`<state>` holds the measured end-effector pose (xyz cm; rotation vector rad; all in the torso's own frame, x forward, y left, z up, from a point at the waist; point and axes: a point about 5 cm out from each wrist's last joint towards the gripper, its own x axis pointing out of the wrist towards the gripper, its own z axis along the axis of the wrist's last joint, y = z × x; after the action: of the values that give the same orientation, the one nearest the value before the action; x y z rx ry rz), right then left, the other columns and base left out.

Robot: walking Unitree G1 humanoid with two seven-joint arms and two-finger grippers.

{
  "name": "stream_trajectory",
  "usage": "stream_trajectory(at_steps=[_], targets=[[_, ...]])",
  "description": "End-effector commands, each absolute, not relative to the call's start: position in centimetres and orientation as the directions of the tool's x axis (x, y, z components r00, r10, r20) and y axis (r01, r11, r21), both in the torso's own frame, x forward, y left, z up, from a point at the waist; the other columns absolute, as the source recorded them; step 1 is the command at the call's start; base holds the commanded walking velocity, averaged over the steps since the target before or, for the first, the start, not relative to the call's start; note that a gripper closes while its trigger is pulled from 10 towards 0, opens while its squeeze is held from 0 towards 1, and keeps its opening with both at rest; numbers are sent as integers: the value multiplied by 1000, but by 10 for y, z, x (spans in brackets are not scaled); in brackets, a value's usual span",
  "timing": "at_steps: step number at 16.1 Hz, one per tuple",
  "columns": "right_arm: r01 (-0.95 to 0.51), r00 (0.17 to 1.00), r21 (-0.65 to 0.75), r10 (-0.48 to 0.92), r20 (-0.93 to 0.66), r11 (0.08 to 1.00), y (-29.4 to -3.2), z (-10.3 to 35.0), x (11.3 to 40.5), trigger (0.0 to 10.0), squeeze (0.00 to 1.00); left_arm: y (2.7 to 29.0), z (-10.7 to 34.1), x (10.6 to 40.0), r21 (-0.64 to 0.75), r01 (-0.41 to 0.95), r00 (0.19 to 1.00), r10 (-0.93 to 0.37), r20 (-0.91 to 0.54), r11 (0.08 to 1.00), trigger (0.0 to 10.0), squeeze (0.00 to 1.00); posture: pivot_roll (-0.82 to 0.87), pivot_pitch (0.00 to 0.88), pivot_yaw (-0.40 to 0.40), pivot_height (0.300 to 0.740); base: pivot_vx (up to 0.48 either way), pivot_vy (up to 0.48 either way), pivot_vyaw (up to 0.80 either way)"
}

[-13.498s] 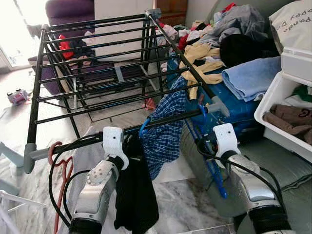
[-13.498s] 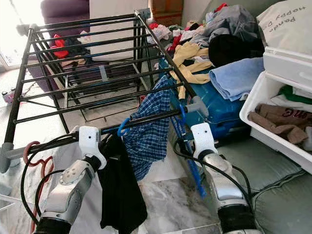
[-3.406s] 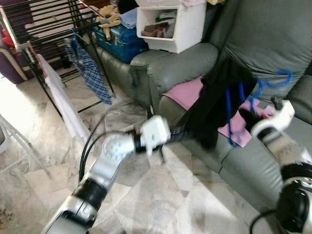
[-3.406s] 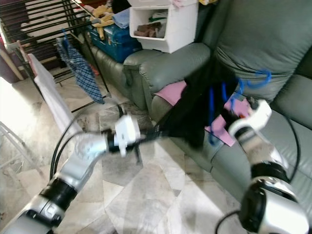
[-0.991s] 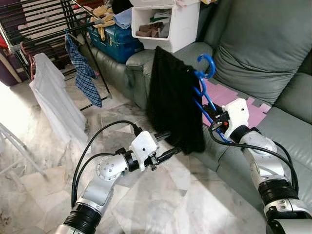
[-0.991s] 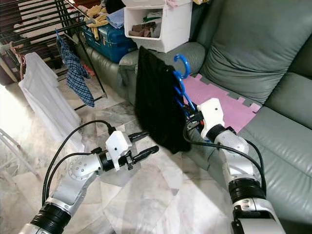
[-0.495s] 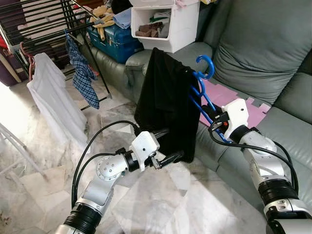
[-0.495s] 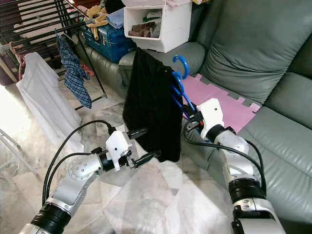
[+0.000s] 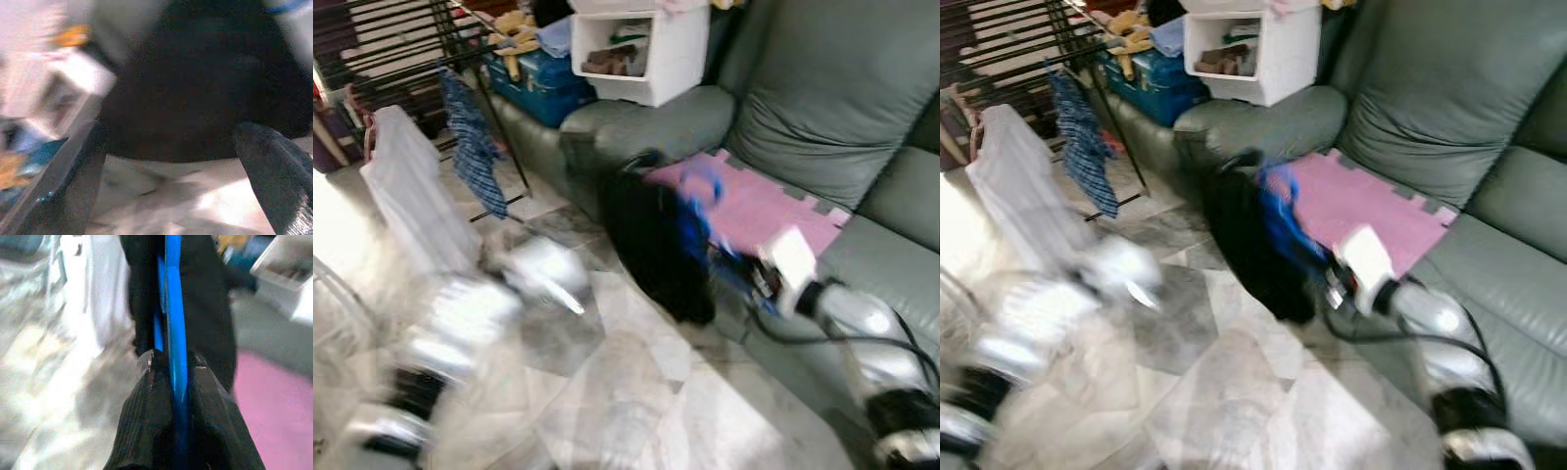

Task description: Hang hanger

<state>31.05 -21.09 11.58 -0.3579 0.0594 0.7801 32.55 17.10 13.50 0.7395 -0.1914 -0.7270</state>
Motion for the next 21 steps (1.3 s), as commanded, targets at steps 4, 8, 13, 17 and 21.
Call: stream_trajectory(at_steps=[4, 8, 13, 17, 21], targets=[[-746, 646, -328, 750, -144, 580, -192, 130, 315, 10000, 0, 150, 123, 320, 651, 601, 679, -726, -110, 463, 10000, 1000, -156, 0, 44, 740, 0, 0, 0], [-819, 553, -313, 809, -200, 482, -190, 129, 308, 10000, 0, 151, 117, 324, 751, 558, 664, -733, -150, 353, 10000, 808, -155, 0, 43, 740, 0, 0, 0], [-880, 439, -331, 850, -292, 340, -187, 121, 296, 10000, 0, 156, 122, 330, 793, 544, 644, -742, -185, 275, 10000, 0, -155, 0, 45, 740, 0, 0, 0], [-873, 419, -396, 854, -310, 285, -187, 124, 295, 10000, 0, 158, 121, 332, 764, 606, 599, -759, -254, 222, 8314, 0, -155, 0, 48, 740, 0, 0, 0], [-838, 419, -496, 851, -317, 228, -185, 132, 297, 10000, 0, 161, 110, 331, 710, 694, 525, -757, -388, 117, 0, 0, -163, 0, 48, 740, 0, 0, 0]])
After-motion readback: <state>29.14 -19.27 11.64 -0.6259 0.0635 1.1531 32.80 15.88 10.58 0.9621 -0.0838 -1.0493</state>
